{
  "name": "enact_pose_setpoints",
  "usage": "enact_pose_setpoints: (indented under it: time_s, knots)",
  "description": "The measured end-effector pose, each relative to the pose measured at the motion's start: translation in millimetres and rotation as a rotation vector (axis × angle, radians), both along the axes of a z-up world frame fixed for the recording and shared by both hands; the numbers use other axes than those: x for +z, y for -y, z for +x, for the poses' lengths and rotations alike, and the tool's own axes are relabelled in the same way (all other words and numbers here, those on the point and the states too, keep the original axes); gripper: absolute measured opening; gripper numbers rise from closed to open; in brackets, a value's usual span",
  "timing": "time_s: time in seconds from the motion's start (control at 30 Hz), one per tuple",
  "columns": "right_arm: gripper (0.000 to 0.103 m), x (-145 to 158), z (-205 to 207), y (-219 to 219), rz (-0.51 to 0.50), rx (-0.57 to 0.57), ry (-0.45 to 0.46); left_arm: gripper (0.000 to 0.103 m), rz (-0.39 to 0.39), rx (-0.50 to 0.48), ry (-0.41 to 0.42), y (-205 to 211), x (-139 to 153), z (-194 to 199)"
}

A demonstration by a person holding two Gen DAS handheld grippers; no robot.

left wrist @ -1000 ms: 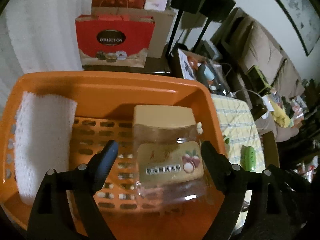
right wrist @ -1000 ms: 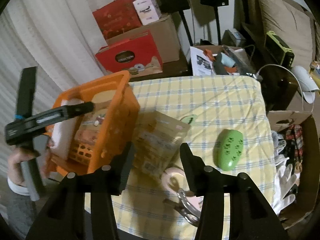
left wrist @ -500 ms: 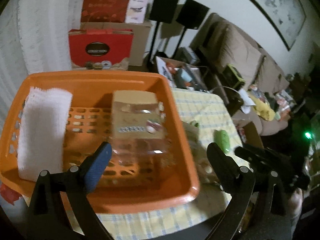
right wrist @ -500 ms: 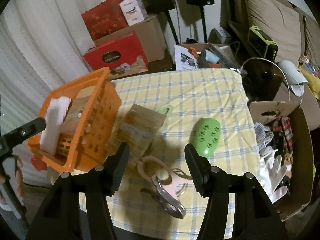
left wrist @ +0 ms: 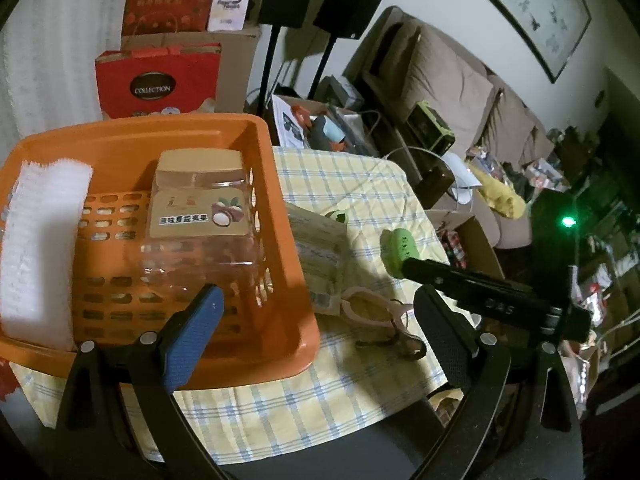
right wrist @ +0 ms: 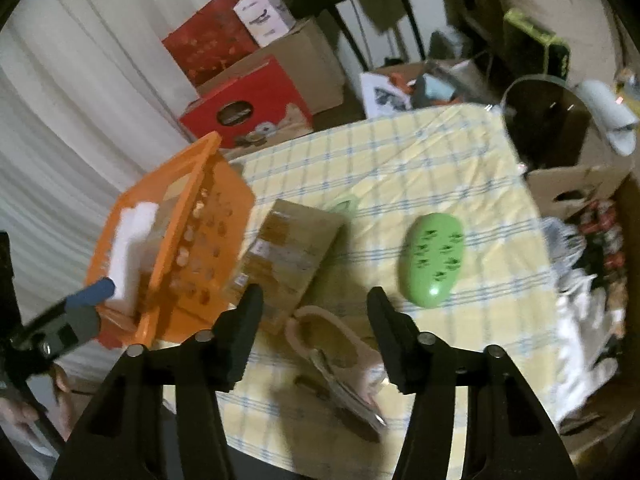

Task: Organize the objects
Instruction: 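Move the right gripper toward the brown snack packet on the cloth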

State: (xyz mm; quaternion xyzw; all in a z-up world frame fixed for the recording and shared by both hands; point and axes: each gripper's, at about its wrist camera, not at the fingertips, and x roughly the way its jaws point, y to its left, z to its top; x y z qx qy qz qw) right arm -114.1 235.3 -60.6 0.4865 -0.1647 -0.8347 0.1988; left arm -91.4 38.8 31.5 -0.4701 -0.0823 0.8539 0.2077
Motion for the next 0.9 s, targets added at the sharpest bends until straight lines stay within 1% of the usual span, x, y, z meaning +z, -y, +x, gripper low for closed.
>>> enact_pose_setpoints:
  time_s: [0.07,0.17,0.3,0.4,0.67,0.8,0.83,0.87,0.9]
  knots:
    - [0.048,-8,-9,3,-0.027,0.013,0.016,0.095,-0.005,0.002,0.001,-2,-2,-2]
    - [0.043,-19,-20,12,-0.036,0.031,0.035,0.095,-0.004,0.009,0.010,-3,-6,-6]
    - [0.042,-33,-32,21,-0.067,0.057,0.066,0.095,0.003,0.013,0.019,-4,-9,-10]
    - [0.042,-42,-40,24,-0.064,0.065,0.088,0.095,0.008,0.017,0.026,-4,-10,-14]
    - [0.042,-55,-53,29,-0.098,0.090,0.122,0.095,0.021,0.017,0.033,-3,-11,-20]
    - [0.040,-62,-56,31,-0.122,0.096,0.142,0.095,0.028,0.021,0.042,-2,-14,-24]
    - [0.038,-63,-58,30,-0.128,0.096,0.145,0.095,0.030,0.023,0.045,-1,-14,-25]
    - [0.032,-64,-58,29,-0.137,0.096,0.151,0.095,0.032,0.024,0.048,-1,-15,-25]
    - [0.030,-66,-59,28,-0.144,0.093,0.160,0.095,0.033,0.025,0.050,-1,-16,-25]
